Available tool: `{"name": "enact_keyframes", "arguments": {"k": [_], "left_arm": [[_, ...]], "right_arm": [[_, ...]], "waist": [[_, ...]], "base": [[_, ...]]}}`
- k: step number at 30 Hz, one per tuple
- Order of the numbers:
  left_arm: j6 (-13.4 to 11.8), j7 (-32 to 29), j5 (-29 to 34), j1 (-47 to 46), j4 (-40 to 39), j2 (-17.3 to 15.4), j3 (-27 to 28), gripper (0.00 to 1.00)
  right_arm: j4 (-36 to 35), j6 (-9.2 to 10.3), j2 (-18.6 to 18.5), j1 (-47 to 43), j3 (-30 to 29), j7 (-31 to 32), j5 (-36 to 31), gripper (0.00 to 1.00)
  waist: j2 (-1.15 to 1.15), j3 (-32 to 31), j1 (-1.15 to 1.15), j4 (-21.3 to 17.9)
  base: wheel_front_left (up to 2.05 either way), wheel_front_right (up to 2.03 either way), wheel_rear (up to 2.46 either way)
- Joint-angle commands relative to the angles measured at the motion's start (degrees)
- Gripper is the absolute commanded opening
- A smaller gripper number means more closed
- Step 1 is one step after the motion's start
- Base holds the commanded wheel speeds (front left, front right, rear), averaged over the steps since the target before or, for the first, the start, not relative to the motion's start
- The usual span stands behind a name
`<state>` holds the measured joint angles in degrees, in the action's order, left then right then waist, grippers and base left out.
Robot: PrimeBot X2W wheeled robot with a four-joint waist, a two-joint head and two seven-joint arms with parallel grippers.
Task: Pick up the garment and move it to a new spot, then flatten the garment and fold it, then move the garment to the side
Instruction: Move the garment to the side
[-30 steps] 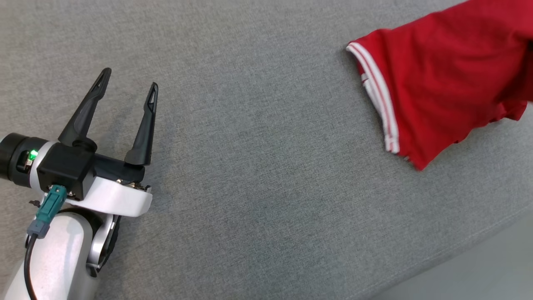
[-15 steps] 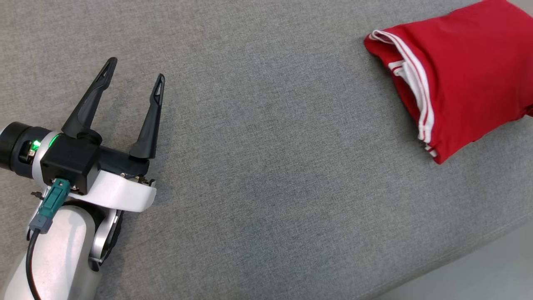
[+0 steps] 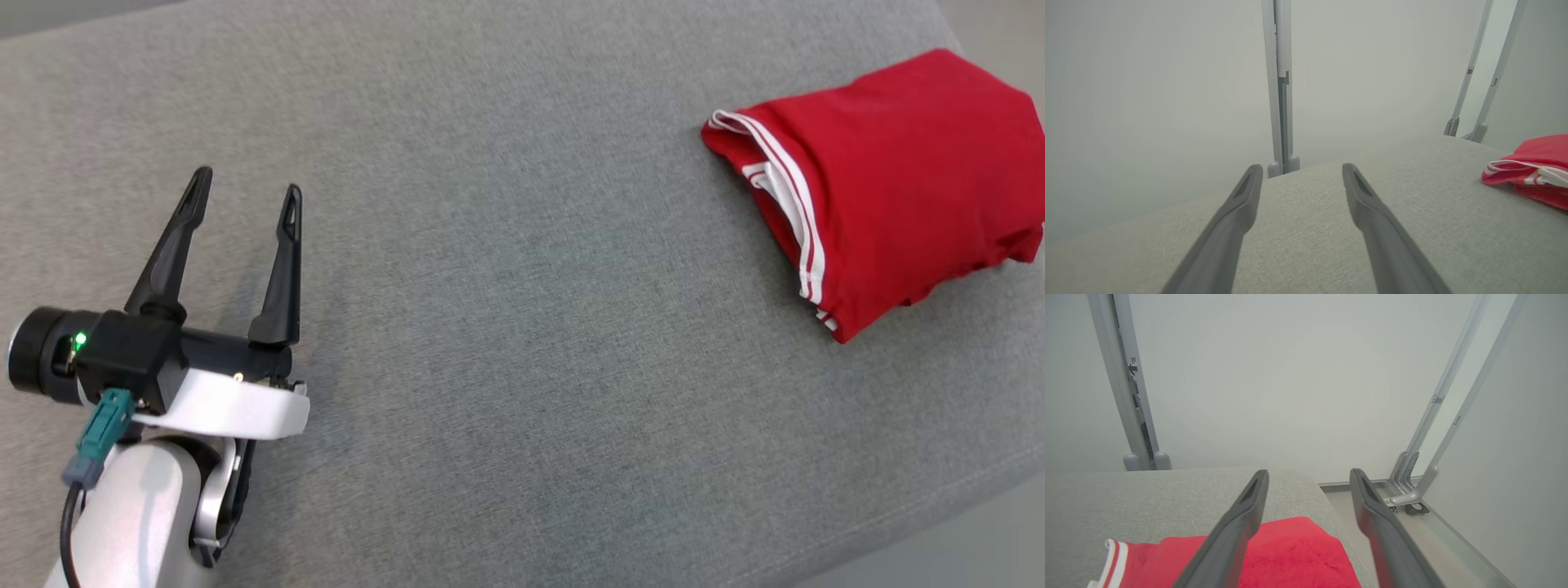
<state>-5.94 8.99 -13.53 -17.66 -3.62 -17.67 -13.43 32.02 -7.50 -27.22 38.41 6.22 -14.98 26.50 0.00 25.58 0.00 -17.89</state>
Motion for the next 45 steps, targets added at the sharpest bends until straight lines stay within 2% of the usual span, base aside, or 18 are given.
{"name": "enact_keyframes", "arguments": {"k": [1,2,4,5,9,19,28,45], "left_arm": [[-0.71,0.69,-0.57,1.14,0.34,0.06,0.56,1.00],[-0.71,0.69,-0.57,1.14,0.34,0.06,0.56,1.00],[-1.12,1.20,-0.95,1.94,0.70,0.62,0.67,1.00],[-1.69,1.70,-1.40,2.84,1.12,0.95,1.01,1.00],[-2.27,2.77,-2.76,4.67,1.86,1.76,1.76,1.00],[-4.16,4.15,-4.55,9.91,3.16,2.84,3.29,1.00],[-4.29,4.31,-5.34,14.29,4.61,2.43,3.60,1.00],[-4.23,1.38,-5.52,19.15,6.16,0.69,1.94,1.00]], "right_arm": [[-3.22,0.01,1.76,-3.39,-1.84,-0.25,-1.70,1.00],[-3.22,0.01,1.76,-3.39,-1.84,-0.25,-1.70,1.00],[-7.72,0.01,3.96,-6.58,-3.88,-0.19,-3.52,1.00],[-12.05,0.01,6.33,-9.76,-5.58,-0.18,-5.03,1.00],[-19.16,0.01,10.04,-15.20,-6.44,0.07,-7.01,1.00],[-30.08,0.00,16.24,-24.74,-6.16,5.37,-11.14,1.00],[-31.53,0.00,18.54,-30.53,-5.03,8.20,-12.09,1.00],[-30.10,0.00,19.94,-38.76,-5.58,10.08,-13.09,1.00]], "waist": [[0.00,-2.53,0.00,1.72],[0.00,-2.53,0.00,1.72],[0.00,-3.85,0.00,2.87],[0.00,-5.11,0.00,4.09],[0.00,-7.59,0.00,6.50],[0.00,-13.44,0.00,12.77],[0.00,-18.21,0.00,16.96],[0.00,-25.37,0.00,18.59]], "base": [[0.00,0.00,0.00],[0.00,0.00,0.00],[0.00,0.00,0.00],[0.00,0.00,0.00],[0.00,0.00,0.00],[0.00,0.00,0.00],[0.00,0.00,0.00],[0.00,0.00,0.00]]}}
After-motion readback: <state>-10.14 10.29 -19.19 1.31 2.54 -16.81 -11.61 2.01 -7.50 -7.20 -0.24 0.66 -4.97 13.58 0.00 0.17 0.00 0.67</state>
